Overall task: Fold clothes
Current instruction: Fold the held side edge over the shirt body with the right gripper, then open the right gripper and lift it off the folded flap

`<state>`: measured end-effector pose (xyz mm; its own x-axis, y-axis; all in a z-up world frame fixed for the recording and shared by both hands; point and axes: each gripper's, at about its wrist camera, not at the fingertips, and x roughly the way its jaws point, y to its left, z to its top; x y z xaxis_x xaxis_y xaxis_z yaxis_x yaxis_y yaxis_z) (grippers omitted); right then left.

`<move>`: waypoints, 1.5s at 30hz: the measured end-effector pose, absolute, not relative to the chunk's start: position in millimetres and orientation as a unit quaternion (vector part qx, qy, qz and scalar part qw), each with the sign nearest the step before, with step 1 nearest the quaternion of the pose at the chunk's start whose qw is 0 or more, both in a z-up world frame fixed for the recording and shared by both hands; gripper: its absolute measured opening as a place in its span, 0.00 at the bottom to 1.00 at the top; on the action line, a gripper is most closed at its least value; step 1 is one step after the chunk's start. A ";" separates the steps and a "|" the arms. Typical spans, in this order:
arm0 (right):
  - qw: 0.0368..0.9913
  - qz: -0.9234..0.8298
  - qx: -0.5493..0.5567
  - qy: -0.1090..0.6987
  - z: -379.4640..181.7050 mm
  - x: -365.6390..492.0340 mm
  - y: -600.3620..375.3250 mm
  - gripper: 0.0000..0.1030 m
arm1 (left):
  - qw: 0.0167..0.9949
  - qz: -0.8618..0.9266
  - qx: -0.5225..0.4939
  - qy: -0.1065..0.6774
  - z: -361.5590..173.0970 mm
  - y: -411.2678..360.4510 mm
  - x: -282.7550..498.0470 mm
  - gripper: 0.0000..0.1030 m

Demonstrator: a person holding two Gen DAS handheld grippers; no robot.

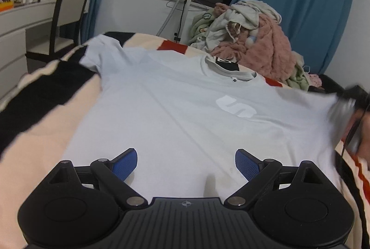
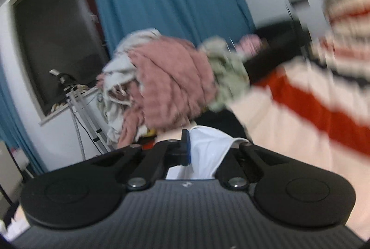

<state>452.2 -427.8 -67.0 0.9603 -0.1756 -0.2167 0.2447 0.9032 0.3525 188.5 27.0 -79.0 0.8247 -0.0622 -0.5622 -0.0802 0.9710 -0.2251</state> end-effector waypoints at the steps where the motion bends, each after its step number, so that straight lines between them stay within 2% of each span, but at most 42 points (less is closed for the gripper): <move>1: 0.976 -0.108 0.168 0.084 -49.2 449.2 -414.7 0.04 | 0.949 0.007 -0.118 0.291 -75.4 31.1 185.0 0.90; 5: 0.988 -0.105 0.090 0.072 4.0 443.9 -346.8 0.04 | 0.957 0.014 -0.107 0.270 -60.6 47.4 170.7 0.90; 9: 0.992 -0.089 -0.014 0.083 16.2 458.9 -255.5 0.04 | 0.963 0.022 -0.096 0.250 -45.8 63.6 156.4 0.91; 13: 0.986 -0.054 -0.099 0.121 -20.1 495.1 -166.0 0.04 | 0.964 0.023 -0.106 0.241 -40.7 82.6 150.6 0.91; 21: 0.968 -0.009 -0.133 0.213 -123.3 546.9 -65.7 0.07 | 0.946 0.026 -0.144 0.289 -78.0 108.5 180.5 0.91; 22: 0.967 -0.002 -0.125 0.222 -129.7 548.4 -63.3 0.12 | 0.946 0.025 -0.144 0.289 -80.5 109.2 182.4 0.91; 23: 0.967 0.012 -0.111 0.231 -132.7 550.2 -62.1 0.37 | 0.946 0.024 -0.144 0.289 -82.9 109.4 184.6 0.91; 24: 0.967 0.031 -0.095 0.235 -132.4 549.4 -62.2 0.71 | 0.946 0.024 -0.143 0.292 -85.3 109.2 187.0 0.91; 25: 0.968 0.051 -0.079 0.234 -130.9 545.3 -63.8 0.83 | 0.944 0.023 -0.144 0.295 -87.5 109.4 189.4 0.91; 26: 0.968 0.066 -0.066 0.232 -128.2 540.9 -64.8 0.87 | 0.943 0.022 -0.147 0.298 -89.4 109.9 191.7 0.91; 31: 0.967 0.097 -0.006 0.234 -94.8 497.6 -87.9 0.87 | 0.942 0.022 -0.147 0.301 -91.9 107.8 195.2 0.91; 35: 0.973 0.100 0.001 0.206 -61.7 431.1 -110.2 0.87 | 0.946 0.017 -0.139 0.294 -84.8 100.7 187.0 0.91; 39: 0.977 0.099 0.017 0.186 -38.1 339.9 -145.4 0.87 | 0.950 0.009 -0.131 0.285 -75.7 91.5 175.2 0.91; 45: 0.975 0.087 0.074 0.193 -30.6 207.9 -199.3 0.87 | 0.959 -0.008 -0.094 0.268 -59.8 63.6 140.6 0.91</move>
